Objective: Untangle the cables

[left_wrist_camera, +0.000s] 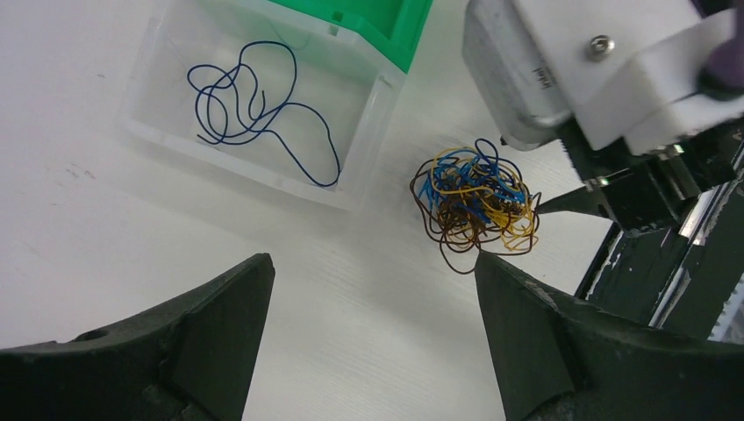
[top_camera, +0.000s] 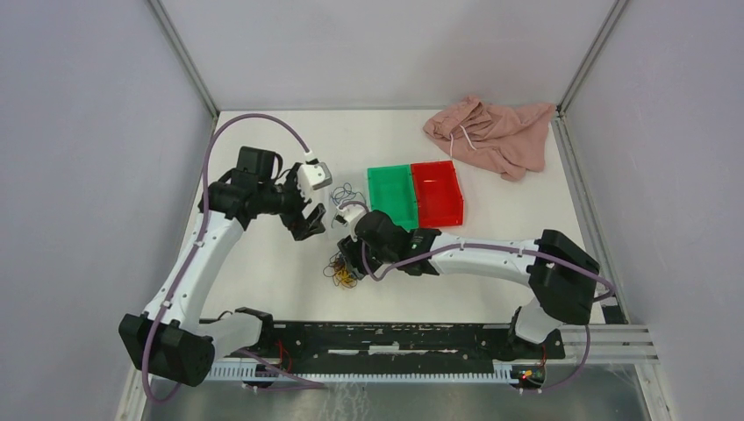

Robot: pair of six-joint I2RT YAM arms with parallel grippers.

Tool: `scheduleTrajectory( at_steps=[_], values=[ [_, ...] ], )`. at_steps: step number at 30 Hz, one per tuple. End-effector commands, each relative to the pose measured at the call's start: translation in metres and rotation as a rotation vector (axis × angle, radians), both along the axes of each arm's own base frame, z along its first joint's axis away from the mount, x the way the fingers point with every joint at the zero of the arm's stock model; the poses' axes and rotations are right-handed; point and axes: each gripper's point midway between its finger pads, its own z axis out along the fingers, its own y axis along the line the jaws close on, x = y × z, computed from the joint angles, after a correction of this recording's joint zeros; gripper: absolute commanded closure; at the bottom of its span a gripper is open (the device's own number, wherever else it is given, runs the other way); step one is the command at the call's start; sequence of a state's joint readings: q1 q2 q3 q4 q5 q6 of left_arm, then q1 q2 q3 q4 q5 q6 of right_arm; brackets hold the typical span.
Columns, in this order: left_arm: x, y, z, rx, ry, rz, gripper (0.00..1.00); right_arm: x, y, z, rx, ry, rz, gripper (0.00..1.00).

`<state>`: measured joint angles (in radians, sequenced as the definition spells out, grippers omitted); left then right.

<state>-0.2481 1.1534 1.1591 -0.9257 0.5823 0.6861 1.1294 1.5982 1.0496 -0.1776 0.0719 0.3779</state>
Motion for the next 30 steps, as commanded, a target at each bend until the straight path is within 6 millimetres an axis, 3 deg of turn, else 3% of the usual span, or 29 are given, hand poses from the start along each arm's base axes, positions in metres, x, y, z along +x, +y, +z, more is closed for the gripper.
scheduleTrajectory(
  at_steps=[1, 5, 9, 15, 22, 24, 27, 30],
  values=[
    [0.0, -0.001, 0.002, -0.027, -0.028, -0.025, 0.1, 0.004, 0.016, 0.003, 0.038, 0.036, -0.013, 0.43],
    [-0.014, 0.002, -0.008, -0.007, -0.025, -0.103, 0.13, 0.019, 0.015, -0.016, -0.013, 0.049, -0.097, 0.51],
    [-0.043, 0.012, -0.04, 0.075, -0.043, -0.25, 0.14, 0.044, -0.003, -0.037, 0.029, 0.213, -0.275, 0.64],
    [-0.069, 0.014, -0.086, 0.166, -0.133, -0.469, 0.2, 0.043, -0.018, -0.042, 0.027, 0.227, -0.304, 0.67],
    [-0.052, -0.02, -0.093, 0.194, -0.495, -0.652, 0.25, 0.038, -0.018, -0.038, 0.063, 0.235, -0.29, 0.67],
    [-0.049, -0.029, -0.092, 0.197, -0.567, -0.703, 0.31, 0.037, -0.016, -0.034, 0.076, 0.235, -0.281, 0.66],
    [-0.04, -0.037, -0.087, 0.215, -0.72, -0.757, 0.39, 0.036, -0.014, -0.028, 0.1, 0.226, -0.264, 0.66],
    [-0.035, -0.041, -0.085, 0.234, -0.822, -0.798, 0.41, 0.036, -0.011, -0.021, 0.117, 0.215, -0.243, 0.65]
  ],
)
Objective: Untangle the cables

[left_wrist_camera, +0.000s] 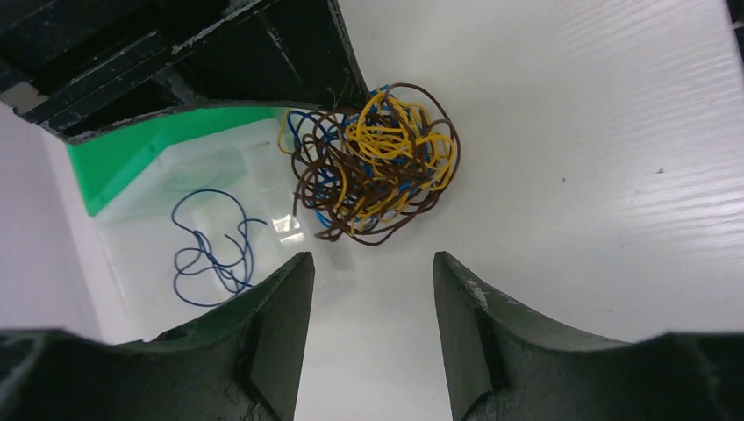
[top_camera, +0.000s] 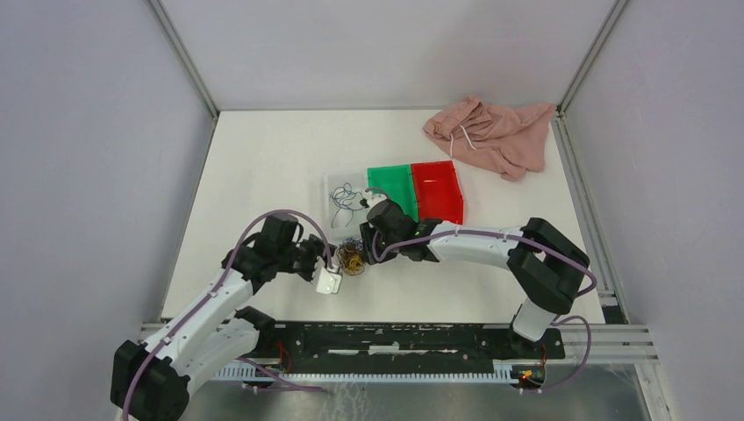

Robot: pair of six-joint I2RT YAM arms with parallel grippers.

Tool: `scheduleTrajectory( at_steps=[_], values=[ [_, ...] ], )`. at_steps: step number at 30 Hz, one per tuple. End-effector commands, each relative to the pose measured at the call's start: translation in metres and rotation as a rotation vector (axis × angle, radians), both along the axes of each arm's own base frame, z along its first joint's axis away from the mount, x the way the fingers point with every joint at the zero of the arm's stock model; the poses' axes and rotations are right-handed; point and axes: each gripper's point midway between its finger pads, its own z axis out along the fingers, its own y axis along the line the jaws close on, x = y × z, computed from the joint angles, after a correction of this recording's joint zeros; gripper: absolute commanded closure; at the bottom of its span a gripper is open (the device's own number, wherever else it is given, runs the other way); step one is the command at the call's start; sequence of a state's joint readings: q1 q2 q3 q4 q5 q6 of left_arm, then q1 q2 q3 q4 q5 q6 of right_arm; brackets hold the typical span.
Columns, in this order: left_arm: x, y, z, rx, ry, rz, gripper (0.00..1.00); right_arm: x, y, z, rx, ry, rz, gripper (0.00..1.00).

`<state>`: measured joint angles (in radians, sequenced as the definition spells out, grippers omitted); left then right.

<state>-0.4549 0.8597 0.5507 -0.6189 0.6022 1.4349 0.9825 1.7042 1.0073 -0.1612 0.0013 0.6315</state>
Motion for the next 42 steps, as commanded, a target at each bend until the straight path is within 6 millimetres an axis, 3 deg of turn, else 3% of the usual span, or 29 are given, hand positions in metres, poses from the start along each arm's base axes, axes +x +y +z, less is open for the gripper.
scheduleTrajectory(
  at_steps=[1, 7, 17, 21, 29, 35, 37, 42],
  values=[
    [0.027, -0.017, 0.024, -0.032, -0.302, -0.141, 0.41, 0.006, 0.016, 0.034, 0.11, -0.063, 0.023, 0.65],
    [0.035, -0.021, 0.021, 0.0, -0.356, -0.194, 0.42, 0.008, 0.019, 0.041, 0.121, -0.071, 0.026, 0.65],
    [0.023, -0.023, -0.004, 0.052, -0.38, -0.329, 0.54, 0.013, 0.02, 0.048, 0.133, -0.08, 0.011, 0.65],
    [0.021, -0.024, -0.011, 0.073, -0.424, -0.374, 0.6, 0.015, 0.019, 0.05, 0.134, -0.084, 0.008, 0.65],
    [0.032, -0.028, -0.002, 0.049, -0.556, -0.36, 0.82, 0.015, 0.02, 0.05, 0.154, -0.075, 0.002, 0.65],
    [0.034, -0.022, -0.006, 0.086, -0.605, -0.359, 0.92, 0.014, 0.019, 0.049, 0.155, -0.071, -0.001, 0.65],
    [0.035, -0.022, 0.0, 0.069, -0.606, -0.333, 0.96, 0.014, 0.018, 0.05, 0.157, -0.072, -0.002, 0.65],
    [0.025, -0.029, 0.045, -0.054, -0.691, -0.314, 0.97, 0.017, 0.01, 0.057, 0.157, -0.094, -0.009, 0.65]
  ],
)
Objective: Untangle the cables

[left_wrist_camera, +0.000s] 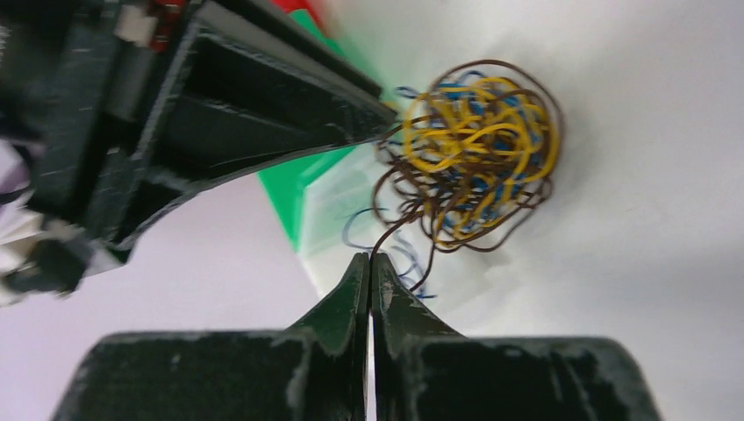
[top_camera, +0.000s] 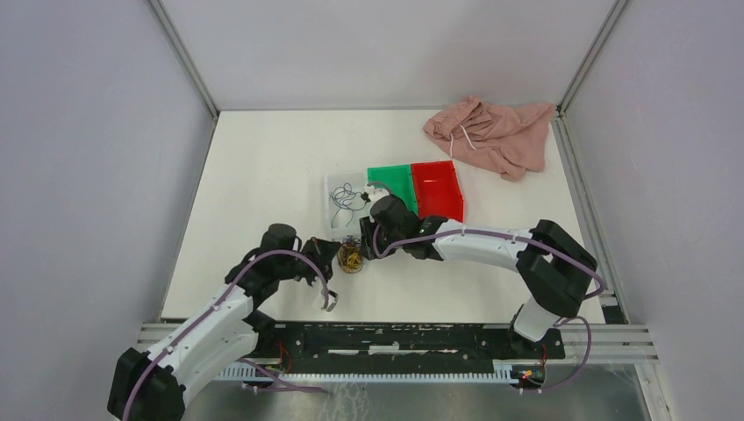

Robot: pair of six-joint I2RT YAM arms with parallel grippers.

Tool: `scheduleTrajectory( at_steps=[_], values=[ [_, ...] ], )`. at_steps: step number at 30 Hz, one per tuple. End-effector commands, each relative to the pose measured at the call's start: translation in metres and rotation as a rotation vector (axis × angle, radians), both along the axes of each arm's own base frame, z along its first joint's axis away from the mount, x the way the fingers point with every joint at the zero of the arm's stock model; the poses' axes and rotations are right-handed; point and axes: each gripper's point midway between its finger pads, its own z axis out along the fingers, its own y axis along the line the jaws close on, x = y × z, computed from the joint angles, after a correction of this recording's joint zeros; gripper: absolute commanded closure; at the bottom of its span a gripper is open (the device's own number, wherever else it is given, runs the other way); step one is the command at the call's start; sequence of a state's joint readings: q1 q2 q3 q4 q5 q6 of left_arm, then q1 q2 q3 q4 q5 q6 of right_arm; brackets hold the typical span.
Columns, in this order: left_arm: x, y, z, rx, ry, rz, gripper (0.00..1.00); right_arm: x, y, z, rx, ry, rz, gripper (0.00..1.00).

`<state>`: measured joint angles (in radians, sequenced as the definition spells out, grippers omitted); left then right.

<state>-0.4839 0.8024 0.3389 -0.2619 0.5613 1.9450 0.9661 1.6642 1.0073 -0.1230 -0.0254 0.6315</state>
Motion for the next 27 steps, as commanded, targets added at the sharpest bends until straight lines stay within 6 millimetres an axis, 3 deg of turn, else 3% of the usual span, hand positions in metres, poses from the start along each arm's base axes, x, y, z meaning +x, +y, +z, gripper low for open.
scheduleTrajectory(
  at_steps=[1, 5, 11, 16, 27],
  values=[
    [-0.007, -0.014, 0.058, -0.159, -0.111, -0.051, 0.97, 0.01, 0.002, 0.041, 0.091, -0.079, -0.013, 0.64],
    [-0.023, -0.015, 0.095, -0.243, -0.14, -0.081, 0.97, 0.013, -0.002, 0.066, 0.128, -0.149, 0.006, 0.59],
    [-0.033, -0.01, 0.129, -0.327, -0.082, -0.031, 0.97, 0.013, -0.014, 0.118, 0.246, -0.369, 0.058, 0.37],
    [-0.036, -0.01, 0.153, -0.423, 0.036, 0.031, 0.97, 0.0, -0.012, 0.16, 0.401, -0.552, 0.16, 0.31],
    [-0.038, -0.013, 0.203, -0.594, 0.297, 0.15, 0.97, -0.014, 0.015, 0.19, 0.563, -0.618, 0.285, 0.31]
  ],
)
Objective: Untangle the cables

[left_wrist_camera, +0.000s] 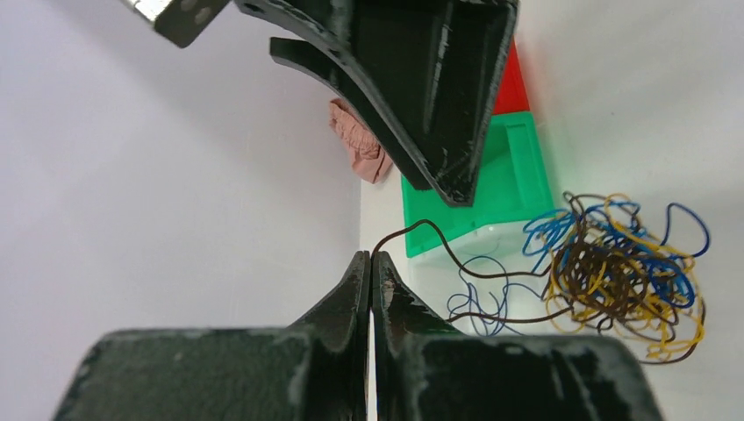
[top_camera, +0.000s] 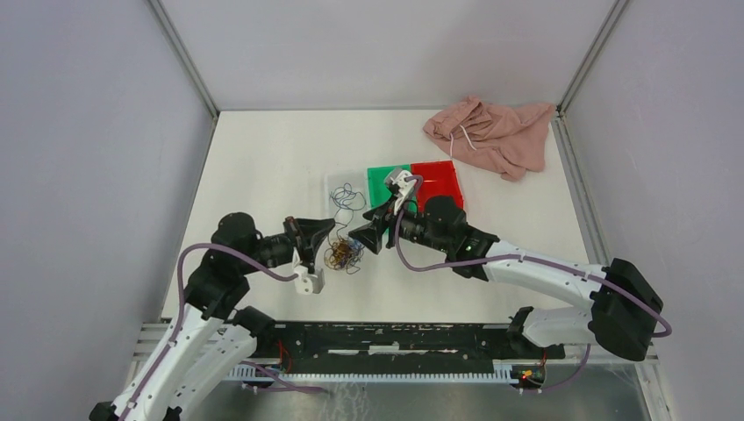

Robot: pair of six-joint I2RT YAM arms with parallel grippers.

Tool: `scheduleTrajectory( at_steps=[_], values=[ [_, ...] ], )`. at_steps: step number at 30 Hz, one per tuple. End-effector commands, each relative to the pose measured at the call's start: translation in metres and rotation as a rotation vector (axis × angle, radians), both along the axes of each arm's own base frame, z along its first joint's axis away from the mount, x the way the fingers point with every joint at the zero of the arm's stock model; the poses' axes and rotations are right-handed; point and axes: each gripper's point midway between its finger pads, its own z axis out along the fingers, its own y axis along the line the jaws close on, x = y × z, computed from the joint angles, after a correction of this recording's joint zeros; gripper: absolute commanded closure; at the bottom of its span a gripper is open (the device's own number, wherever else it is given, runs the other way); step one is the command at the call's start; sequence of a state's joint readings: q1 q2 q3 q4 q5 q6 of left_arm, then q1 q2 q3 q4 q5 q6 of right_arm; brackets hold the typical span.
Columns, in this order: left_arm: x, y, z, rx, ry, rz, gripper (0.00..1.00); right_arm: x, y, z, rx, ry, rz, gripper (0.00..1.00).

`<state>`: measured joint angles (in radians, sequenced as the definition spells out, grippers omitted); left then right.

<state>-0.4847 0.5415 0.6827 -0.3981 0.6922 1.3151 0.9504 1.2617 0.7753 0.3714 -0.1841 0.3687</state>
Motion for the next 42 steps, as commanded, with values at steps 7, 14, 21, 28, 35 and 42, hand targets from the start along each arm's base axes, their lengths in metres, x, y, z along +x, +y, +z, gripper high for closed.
scheduleTrajectory(
  at_steps=[7, 14, 21, 28, 35, 42],
  values=[
    [-0.011, -0.008, 0.039, -0.155, 0.232, 0.003, 0.97, 0.0, 0.025, 0.038, 0.119, -0.097, 0.056, 0.31],
    [-0.013, -0.01, 0.05, -0.182, 0.265, 0.0, 0.97, -0.003, 0.028, 0.032, 0.112, -0.086, 0.056, 0.31],
    [-0.017, -0.014, 0.07, -0.214, 0.287, -0.03, 0.97, 0.021, 0.035, 0.023, 0.041, -0.1, -0.054, 0.32],
    [-0.025, -0.018, 0.105, -0.254, 0.28, -0.076, 0.97, 0.038, 0.047, 0.021, 0.042, -0.101, -0.106, 0.36],
    [-0.022, -0.025, 0.138, -0.295, 0.319, -0.102, 0.97, 0.037, 0.067, 0.003, 0.031, -0.077, -0.095, 0.36],
    [-0.013, -0.028, 0.17, -0.366, 0.274, -0.103, 0.97, 0.026, 0.073, -0.028, 0.008, -0.011, -0.075, 0.4]
  ],
)
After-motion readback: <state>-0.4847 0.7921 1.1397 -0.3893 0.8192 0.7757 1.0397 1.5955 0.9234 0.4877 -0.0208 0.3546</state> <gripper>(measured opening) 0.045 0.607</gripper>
